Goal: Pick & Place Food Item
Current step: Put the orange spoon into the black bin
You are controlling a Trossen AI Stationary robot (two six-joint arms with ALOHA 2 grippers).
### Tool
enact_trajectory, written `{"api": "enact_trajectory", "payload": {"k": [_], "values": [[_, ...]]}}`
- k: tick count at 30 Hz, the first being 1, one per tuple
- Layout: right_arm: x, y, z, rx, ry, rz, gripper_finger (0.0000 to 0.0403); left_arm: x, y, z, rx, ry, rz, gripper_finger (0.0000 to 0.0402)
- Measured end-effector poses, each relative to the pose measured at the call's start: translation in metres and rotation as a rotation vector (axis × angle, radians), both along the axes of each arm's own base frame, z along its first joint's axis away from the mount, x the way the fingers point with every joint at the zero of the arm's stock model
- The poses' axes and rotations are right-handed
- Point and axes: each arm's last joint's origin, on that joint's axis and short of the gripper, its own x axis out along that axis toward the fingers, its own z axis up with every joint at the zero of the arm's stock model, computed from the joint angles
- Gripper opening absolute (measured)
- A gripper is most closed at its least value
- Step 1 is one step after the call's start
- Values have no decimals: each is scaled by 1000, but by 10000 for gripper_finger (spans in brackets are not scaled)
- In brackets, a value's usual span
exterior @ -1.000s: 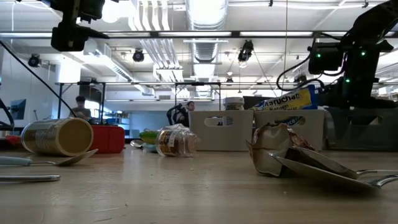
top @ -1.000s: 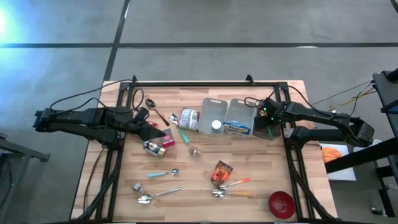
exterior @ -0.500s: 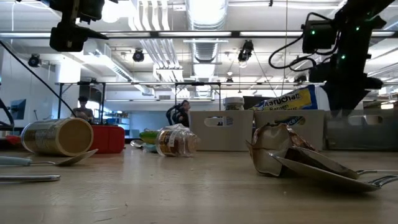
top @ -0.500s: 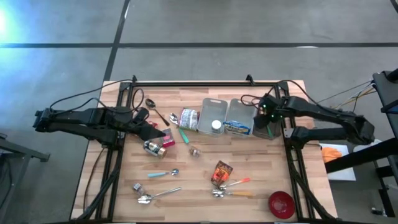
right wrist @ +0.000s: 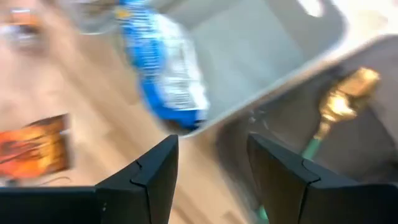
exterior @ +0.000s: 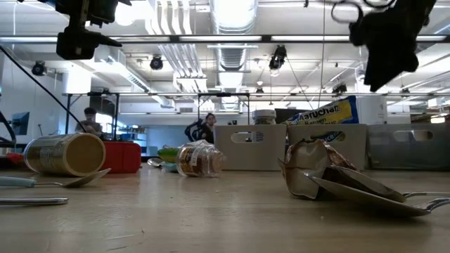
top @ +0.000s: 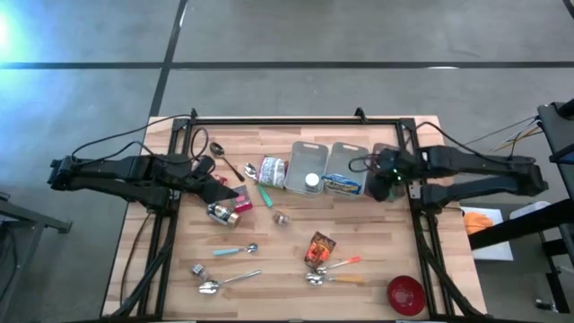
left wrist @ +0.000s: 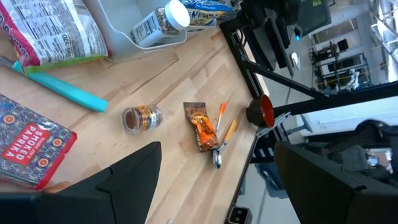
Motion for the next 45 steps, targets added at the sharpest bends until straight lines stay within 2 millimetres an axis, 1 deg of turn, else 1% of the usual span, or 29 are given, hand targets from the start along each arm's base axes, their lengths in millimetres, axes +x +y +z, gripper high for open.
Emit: {"api": "enact_trajectory", "payload": {"k": [3, 8, 11, 14, 22, 26, 30, 34, 39, 45], "values": [[5, 17, 10, 16, -71, 84, 189, 0, 0, 0, 14, -1, -8, 315], [19, 48, 23, 35, -197, 259, 189, 0, 0, 0, 18, -1, -10, 315], [29, 66, 25, 7, -198, 325, 189, 0, 0, 0, 21, -2, -12, 315], [41, 83, 21, -27, -154, 385, 189, 0, 0, 0, 36, -3, -19, 315], [80, 126, 3, -69, -23, 576, 189, 0, 0, 0, 42, -3, -20, 315], [98, 148, -8, -12, 59, 704, 189, 0, 0, -1, 42, 3, -20, 315], [110, 165, -24, 51, 138, 802, 189, -1, 0, -3, 43, 21, -20, 315], [118, 177, -42, 102, 191, 850, 189, -1, 0, -4, 43, 34, -21, 315], [130, 189, -61, 157, 140, 927, 189, -1, 0, -4, 43, 34, -21, 315], [137, 193, -82, 150, 158, 947, 189, -2, 0, -5, 42, 37, -24, 315]]}}
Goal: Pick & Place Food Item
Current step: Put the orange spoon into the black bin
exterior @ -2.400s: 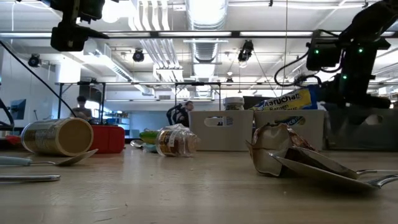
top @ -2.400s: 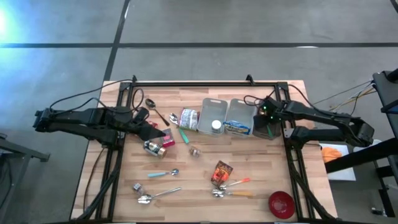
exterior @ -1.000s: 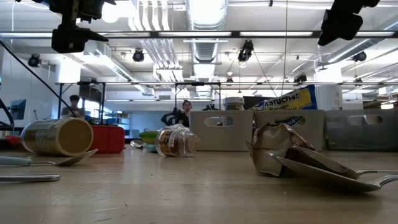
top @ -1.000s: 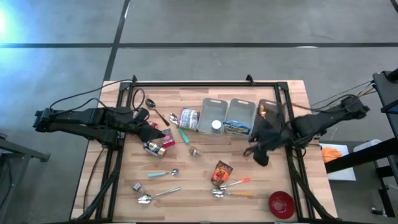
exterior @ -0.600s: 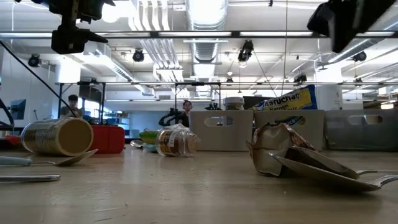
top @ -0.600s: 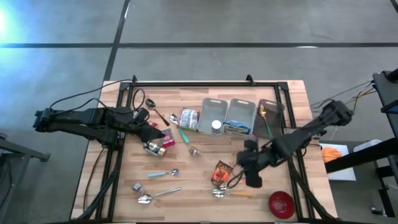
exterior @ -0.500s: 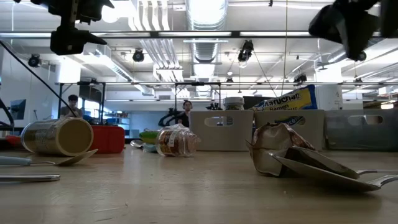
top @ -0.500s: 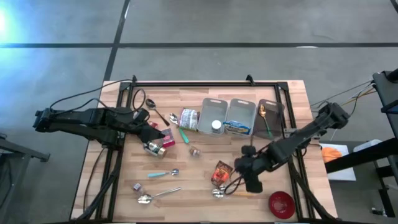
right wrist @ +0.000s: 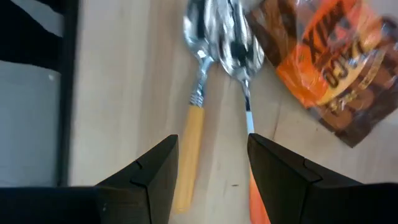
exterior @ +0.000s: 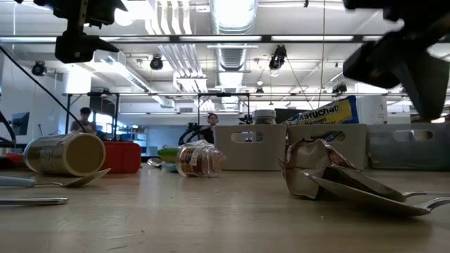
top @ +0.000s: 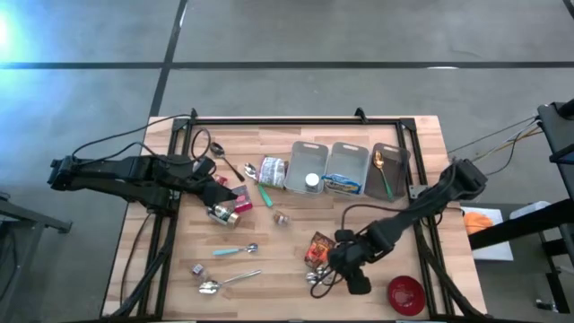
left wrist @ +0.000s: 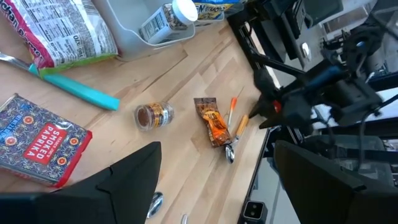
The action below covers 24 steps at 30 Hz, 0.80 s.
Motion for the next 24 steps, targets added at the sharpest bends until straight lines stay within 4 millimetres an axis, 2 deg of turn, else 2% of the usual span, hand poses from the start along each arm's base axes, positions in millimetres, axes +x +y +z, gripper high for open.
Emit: {"api": "enact_trajectory", "payload": {"k": [9, 24], "values": [[5, 1, -32, -19, 0, -11, 189, 0, 0, 0, -9, 1, -14, 315], [18, -13, -54, -55, 24, -67, 188, -1, -1, -1, -15, 13, -18, 315]]}}
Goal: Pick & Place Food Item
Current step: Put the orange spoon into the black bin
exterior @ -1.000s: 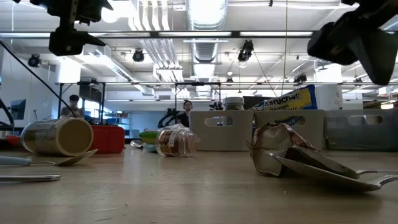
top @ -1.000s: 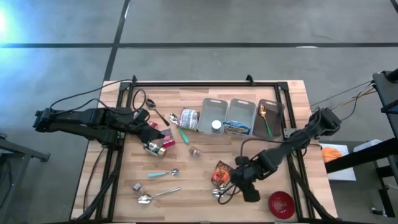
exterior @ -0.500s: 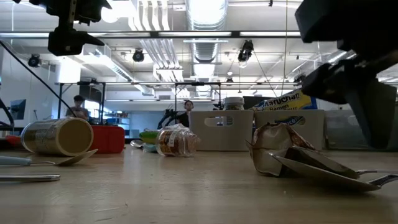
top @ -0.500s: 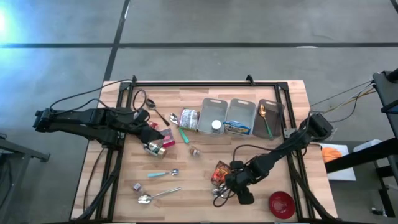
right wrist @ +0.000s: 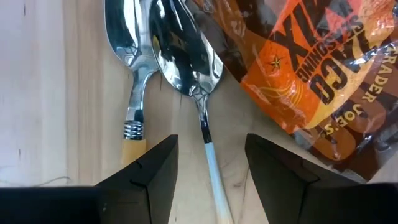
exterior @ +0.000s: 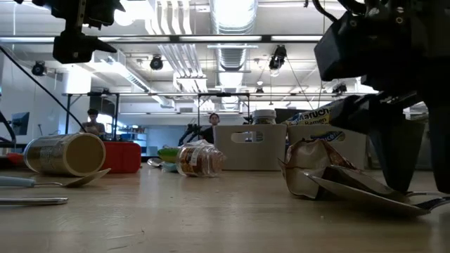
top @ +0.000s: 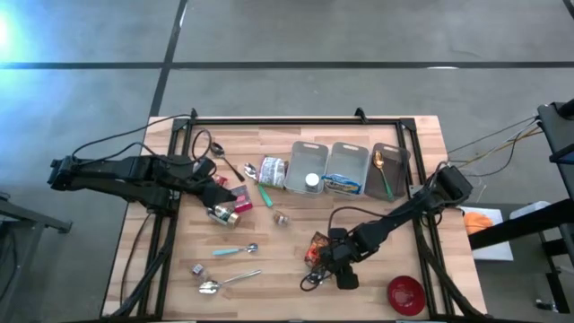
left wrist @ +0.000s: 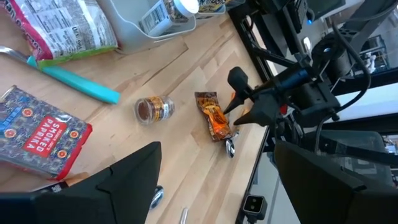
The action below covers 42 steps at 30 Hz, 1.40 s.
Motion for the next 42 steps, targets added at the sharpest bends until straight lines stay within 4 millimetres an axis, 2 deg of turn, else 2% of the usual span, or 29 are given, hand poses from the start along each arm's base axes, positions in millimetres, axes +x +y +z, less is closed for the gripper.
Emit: {"api": "enact_trajectory", "payload": {"k": [4, 11, 14, 27, 35, 42], "values": [[0, 0, -1, -1, -2, 3, 163, 0, 0, 0, -2, 4, -2, 315], [-1, -2, -8, -25, 10, -26, 64, 0, 0, 0, -1, 5, -3, 315], [-4, -3, -12, -50, 7, -46, 38, 0, 0, 0, -1, 5, -3, 315], [-6, -4, -12, -96, 20, -100, 13, 0, 0, -1, 0, 7, -4, 315], [-7, -1, 6, -89, 1, -82, 9, -1, 0, -1, 2, 15, -5, 315], [-13, -3, 38, -78, -16, -89, 8, -1, 0, -1, 2, 15, -5, 315]]}}
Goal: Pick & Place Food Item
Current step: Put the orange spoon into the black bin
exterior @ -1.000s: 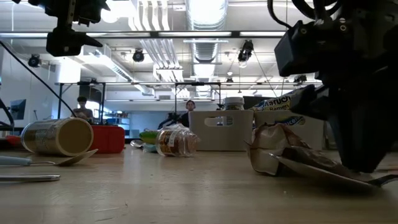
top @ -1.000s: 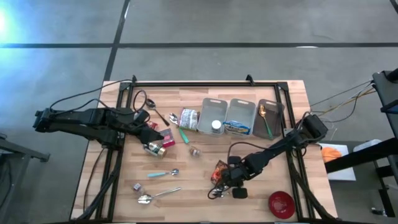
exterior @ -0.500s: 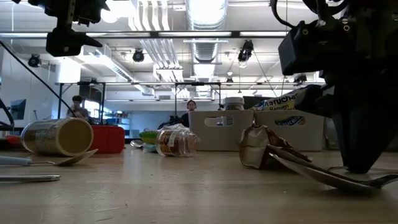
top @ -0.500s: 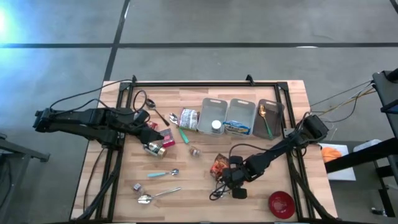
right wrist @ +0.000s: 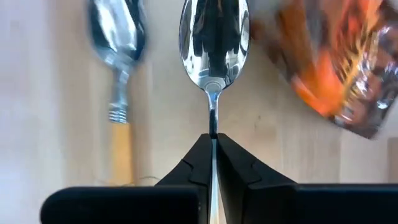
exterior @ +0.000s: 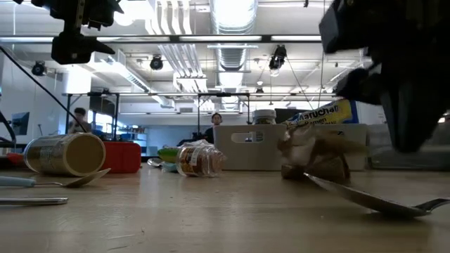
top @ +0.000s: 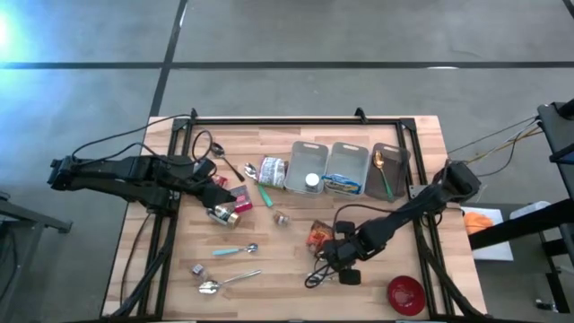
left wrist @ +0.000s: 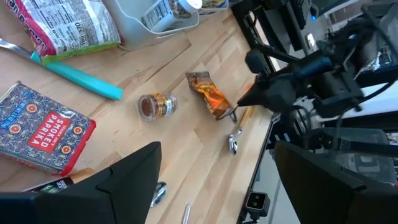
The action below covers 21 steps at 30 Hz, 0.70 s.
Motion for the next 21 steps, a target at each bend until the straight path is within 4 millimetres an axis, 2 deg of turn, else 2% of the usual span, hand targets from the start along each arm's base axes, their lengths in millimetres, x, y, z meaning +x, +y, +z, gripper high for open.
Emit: {"api": "enact_trajectory", "payload": {"k": [4, 10, 13, 17, 21], "values": [[-3, -2, 26, 36, -76, 1, 8, 0, 0, 0, 0, 0, 0, 315], [-12, -9, 50, 43, -154, -46, 8, 0, 0, 0, 0, 3, 0, 315], [-20, -17, 65, -13, -216, -161, 8, 0, 0, 0, 4, 4, -3, 315], [-36, -40, 84, -79, -245, -431, 8, 0, 0, 0, 4, 4, -3, 315], [-56, -63, 102, -108, -273, -630, 8, 0, 0, 0, 6, 4, -4, 315]]}}
